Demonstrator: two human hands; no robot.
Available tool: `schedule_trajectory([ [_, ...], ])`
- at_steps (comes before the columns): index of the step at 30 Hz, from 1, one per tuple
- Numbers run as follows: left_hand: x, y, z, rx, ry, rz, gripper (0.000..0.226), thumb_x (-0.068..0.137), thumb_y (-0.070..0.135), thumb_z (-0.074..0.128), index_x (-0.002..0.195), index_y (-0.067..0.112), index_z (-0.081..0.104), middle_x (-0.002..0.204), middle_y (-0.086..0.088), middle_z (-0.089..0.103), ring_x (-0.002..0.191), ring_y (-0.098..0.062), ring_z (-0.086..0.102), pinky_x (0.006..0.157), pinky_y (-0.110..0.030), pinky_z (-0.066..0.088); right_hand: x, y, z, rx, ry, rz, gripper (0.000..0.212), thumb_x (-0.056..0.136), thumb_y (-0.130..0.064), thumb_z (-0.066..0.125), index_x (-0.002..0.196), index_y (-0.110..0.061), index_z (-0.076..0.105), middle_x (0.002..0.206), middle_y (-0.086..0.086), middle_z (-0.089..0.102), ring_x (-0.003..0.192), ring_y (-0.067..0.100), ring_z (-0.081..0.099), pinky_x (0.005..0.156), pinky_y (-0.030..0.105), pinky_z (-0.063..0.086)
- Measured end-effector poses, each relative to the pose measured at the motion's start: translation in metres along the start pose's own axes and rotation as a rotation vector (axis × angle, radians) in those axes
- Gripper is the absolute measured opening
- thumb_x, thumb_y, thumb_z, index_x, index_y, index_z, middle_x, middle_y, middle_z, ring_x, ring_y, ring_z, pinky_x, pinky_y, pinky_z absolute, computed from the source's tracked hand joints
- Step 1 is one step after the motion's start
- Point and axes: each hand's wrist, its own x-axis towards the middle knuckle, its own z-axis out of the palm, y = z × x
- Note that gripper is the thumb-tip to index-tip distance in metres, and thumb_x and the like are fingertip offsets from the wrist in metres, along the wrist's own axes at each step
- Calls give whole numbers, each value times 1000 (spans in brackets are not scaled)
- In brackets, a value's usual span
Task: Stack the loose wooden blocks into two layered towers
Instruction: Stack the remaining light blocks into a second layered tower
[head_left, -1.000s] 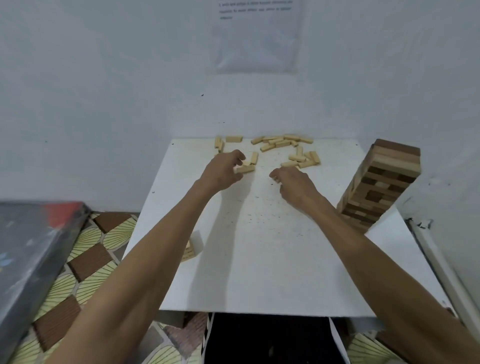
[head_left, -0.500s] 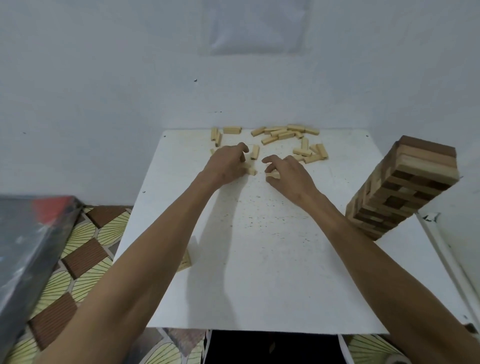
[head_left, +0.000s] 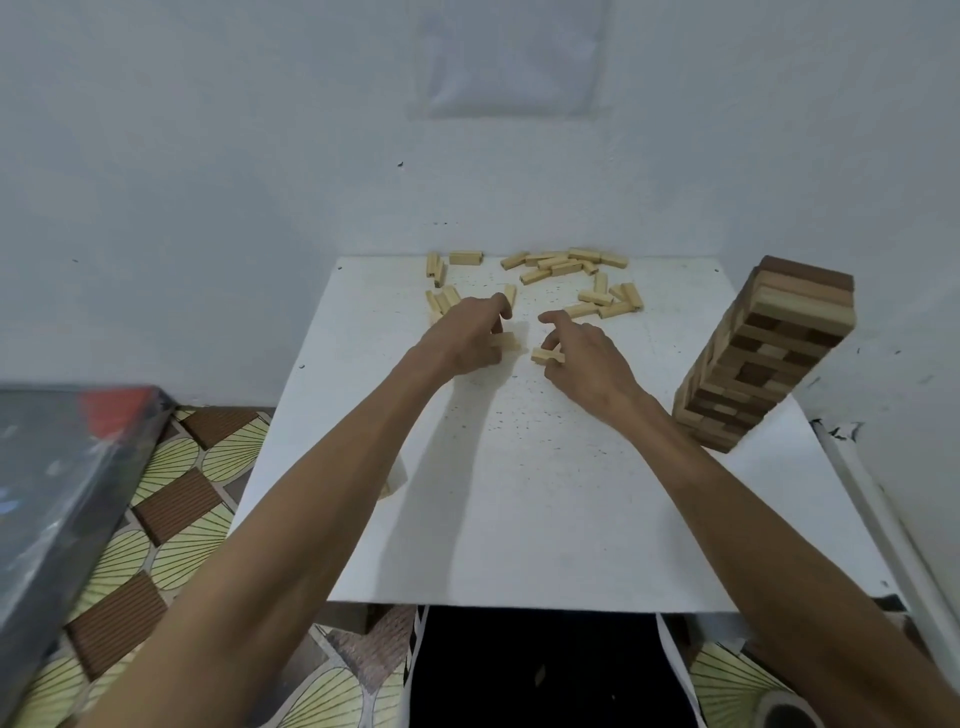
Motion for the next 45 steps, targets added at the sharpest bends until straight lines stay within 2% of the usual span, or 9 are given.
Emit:
schedule_trajectory([
  [7, -61, 26, 15, -210, 77, -90, 48, 81, 12, 75, 123, 13, 52, 108, 0, 62, 95, -21, 59, 75, -32, 51, -63, -10, 0, 34, -12, -30, 71, 92, -9, 66, 153, -24, 33, 116, -5, 63, 98, 18, 59, 78, 42, 55],
  [12, -115, 43, 47, -286, 109, -97, 31, 82, 16, 75, 105, 14, 54, 99, -1, 63, 85, -20, 59, 68, -31, 49, -105, -10, 12, 26, -61, -63, 75, 90, -9, 67, 153, -25, 30, 117, -5, 62, 98, 19, 58, 79, 42, 55],
  [16, -137, 44, 57, -234, 148, -98, 11, 83, 12, 71, 90, 16, 64, 90, 2, 63, 86, -21, 60, 70, -30, 47, -122, -11, 18, 34, -80, -72, 77, 89, -8, 66, 154, -25, 29, 115, -5, 63, 98, 18, 58, 81, 43, 55],
  [20, -146, 43, 56, -242, 170, -57, 2, 91, 16, 68, 93, 16, 69, 94, 0, 67, 89, -19, 61, 77, -30, 49, -126, -12, 22, 83, -68, -77, 75, 89, -6, 64, 154, -24, 31, 114, -7, 62, 100, 17, 57, 84, 44, 54],
  [31, -153, 34, 59, -187, 236, -10, 19, 97, 28, 63, 106, 20, 78, 118, 2, 71, 109, -23, 57, 91, -40, 47, -124, -13, 27, 142, -47, -166, 72, 89, -6, 64, 152, -22, 35, 125, -6, 56, 104, 16, 54, 88, 42, 52],
  [35, -156, 34, 63, -186, 267, -36, 20, 95, 30, 67, 112, 21, 72, 110, 4, 72, 106, -22, 57, 85, -36, 46, -123, -13, 28, 180, -52, -187, 71, 89, -4, 64, 152, -21, 37, 130, -4, 49, 105, 15, 51, 91, 41, 53],
  [39, -163, 42, 62, -214, 339, -129, 42, 92, 36, 57, 125, 12, 64, 121, -3, 63, 115, -22, 51, 91, -36, 46, -121, -13, 28, 130, -22, -171, 69, 90, -16, 69, 152, -20, 38, 125, -3, 48, 110, 14, 45, 91, 37, 50],
  [42, -172, 50, 56, -97, 196, -215, 63, 88, 51, 50, 140, 14, 52, 127, -5, 54, 118, -24, 51, 82, -35, 43, -114, -10, 22, 62, -58, -116, 67, 91, -30, 70, 150, -19, 40, 109, -5, 51, 108, 17, 45, 84, 33, 45],
  [45, -170, 53, 52, 44, 13, -236, 63, 90, 58, 58, 140, 20, 48, 127, -1, 62, 112, -25, 60, 77, -35, 42, -102, -9, 13, 82, -223, -88, 66, 90, -31, 70, 150, -19, 44, 96, -6, 57, 92, 13, 51, 81, 31, 47],
])
